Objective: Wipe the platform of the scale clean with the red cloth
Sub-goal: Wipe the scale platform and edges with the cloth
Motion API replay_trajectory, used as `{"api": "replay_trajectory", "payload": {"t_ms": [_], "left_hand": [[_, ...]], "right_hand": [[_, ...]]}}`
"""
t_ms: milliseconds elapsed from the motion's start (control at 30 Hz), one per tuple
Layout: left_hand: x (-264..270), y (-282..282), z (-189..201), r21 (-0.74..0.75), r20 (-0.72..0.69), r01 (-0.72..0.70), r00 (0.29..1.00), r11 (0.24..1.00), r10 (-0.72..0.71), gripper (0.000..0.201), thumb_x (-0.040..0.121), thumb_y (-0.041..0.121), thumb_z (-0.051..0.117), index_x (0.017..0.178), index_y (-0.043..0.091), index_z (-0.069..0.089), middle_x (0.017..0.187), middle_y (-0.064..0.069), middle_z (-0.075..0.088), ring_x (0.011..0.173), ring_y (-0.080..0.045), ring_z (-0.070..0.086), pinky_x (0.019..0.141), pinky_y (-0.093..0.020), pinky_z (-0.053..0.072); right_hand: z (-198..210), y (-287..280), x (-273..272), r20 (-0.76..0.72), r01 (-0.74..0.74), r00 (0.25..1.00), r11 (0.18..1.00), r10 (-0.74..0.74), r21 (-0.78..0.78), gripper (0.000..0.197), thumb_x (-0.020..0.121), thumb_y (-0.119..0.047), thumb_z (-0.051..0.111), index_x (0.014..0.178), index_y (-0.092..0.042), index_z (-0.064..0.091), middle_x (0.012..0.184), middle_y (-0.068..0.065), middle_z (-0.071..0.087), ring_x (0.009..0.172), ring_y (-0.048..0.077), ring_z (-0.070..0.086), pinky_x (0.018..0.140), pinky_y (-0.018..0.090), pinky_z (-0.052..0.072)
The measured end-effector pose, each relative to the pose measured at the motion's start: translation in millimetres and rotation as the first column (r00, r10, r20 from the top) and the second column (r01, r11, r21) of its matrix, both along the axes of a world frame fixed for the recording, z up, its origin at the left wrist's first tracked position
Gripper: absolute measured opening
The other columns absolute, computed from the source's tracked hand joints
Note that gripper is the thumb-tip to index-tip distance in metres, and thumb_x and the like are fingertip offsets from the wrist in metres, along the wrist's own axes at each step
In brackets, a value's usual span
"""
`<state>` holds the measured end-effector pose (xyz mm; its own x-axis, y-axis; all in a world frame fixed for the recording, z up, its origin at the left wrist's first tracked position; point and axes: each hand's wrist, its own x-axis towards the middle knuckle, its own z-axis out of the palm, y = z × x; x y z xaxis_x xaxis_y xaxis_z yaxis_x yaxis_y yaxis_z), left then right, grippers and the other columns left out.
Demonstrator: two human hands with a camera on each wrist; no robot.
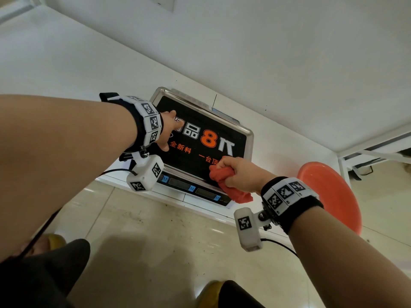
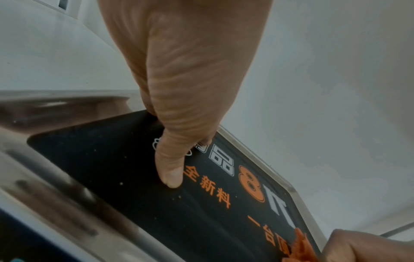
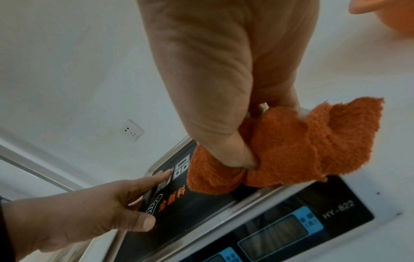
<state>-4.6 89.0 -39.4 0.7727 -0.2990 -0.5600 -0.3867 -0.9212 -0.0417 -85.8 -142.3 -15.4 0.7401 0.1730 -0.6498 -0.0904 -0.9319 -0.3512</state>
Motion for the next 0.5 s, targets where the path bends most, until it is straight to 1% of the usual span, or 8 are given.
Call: {"api": "replay_trajectory", "payload": {"t_ms": [67,100,200,267,333,400,433,500], "left_hand": [[-0.3,-0.3,0.3,0.0,-0.002,-0.003,1.0,1.0,0.003,0.097,0.082,0.034,0.071,0.154,0.021,0.007,0.159,-0.012,0.002,0.146,-0.028,0.019,0.11,-0.038,0.035],[-0.3,-0.3,0.8,-0.001,-0.003,-0.002,1.0,1.0,0.002,0.097,0.082,0.034,0.071,0.154,0.021,0.007,0.159,-0.012,0.003,0.146,-0.028,0.019,0.11,-0.038,0.035],[-0.6,0.4,1.5,-0.004,-0.006,-0.001,1.0,1.0,0.001,0.097,0.082,0.034,0.071,0.154,0.021,0.008,0.158,-0.012,0.004,0.145,-0.028,0.02,0.111,-0.039,0.036],[-0.7,0.8,1.5,-0.006,-0.007,0.0,1.0,1.0,0.0,0.097,0.082,0.034,0.071,0.154,0.02,0.008,0.158,-0.012,0.005,0.145,-0.028,0.021,0.111,-0.039,0.036],[-0.6,0.6,1.0,-0.006,-0.008,-0.002,1.0,1.0,0.002,0.096,0.082,0.034,0.071,0.154,0.021,0.009,0.158,-0.012,0.005,0.145,-0.028,0.021,0.11,-0.038,0.036],[-1.3,0.0,1.2,-0.006,-0.005,-0.002,1.0,1.0,0.002,0.096,0.081,0.035,0.071,0.154,0.021,0.01,0.158,-0.012,0.006,0.145,-0.028,0.022,0.11,-0.038,0.035],[-1.4,-0.2,1.6,-0.003,-0.003,-0.003,1.0,1.0,0.003,0.096,0.082,0.034,0.071,0.154,0.021,0.01,0.158,-0.012,0.006,0.145,-0.028,0.021,0.111,-0.039,0.035],[-1.8,-0.2,2.0,0.002,-0.003,-0.006,1.0,1.0,0.006,0.096,0.082,0.034,0.071,0.154,0.021,0.008,0.159,-0.012,0.005,0.146,-0.029,0.019,0.112,-0.039,0.033]], "right_hand": [[0.3,4.0,-2.3,-0.023,0.015,1.0,1.0,-0.015,0.009,0.031,0.088,-0.003,0.056,0.107,-0.027,0.059,0.109,0.002,0.063,0.099,0.022,0.061,0.088,0.045,0.057],[0.6,5.7,-3.4,-0.023,0.021,1.0,0.999,-0.02,0.03,0.031,0.088,-0.002,0.056,0.107,-0.026,0.06,0.107,0.0,0.063,0.097,0.022,0.06,0.089,0.047,0.057],[2.1,7.2,-4.7,0.005,0.019,1.0,0.995,-0.02,0.094,0.033,0.085,0.001,0.055,0.099,-0.028,0.063,0.107,-0.006,0.065,0.101,0.019,0.063,0.087,0.042,0.059],[6.4,4.2,-4.1,0.005,0.06,0.998,0.986,-0.061,0.153,0.037,0.081,0.003,0.053,0.093,-0.03,0.065,0.114,-0.003,0.07,0.109,0.024,0.067,0.088,0.048,0.06],[12.9,-1.8,-1.8,0.012,0.14,0.989,0.969,-0.146,0.202,0.037,0.084,0.008,0.051,0.094,-0.024,0.067,0.111,-0.006,0.073,0.109,0.027,0.069,0.089,0.052,0.06],[19.3,-6.9,-0.6,0.066,0.168,0.981,0.964,-0.185,0.205,0.031,0.088,0.01,0.05,0.094,-0.017,0.065,0.098,-0.014,0.073,0.103,0.023,0.07,0.088,0.045,0.06],[20.7,-8.1,-1.2,0.095,0.172,0.977,0.966,-0.193,0.192,0.028,0.09,0.009,0.049,0.092,-0.015,0.064,0.096,-0.017,0.071,0.096,0.019,0.069,0.083,0.041,0.06],[16.8,-8.5,-4.2,0.111,0.202,0.969,0.968,-0.219,0.148,0.024,0.094,0.004,0.047,0.091,-0.014,0.063,0.1,-0.017,0.069,0.083,0.011,0.067,0.062,0.026,0.059]]}}
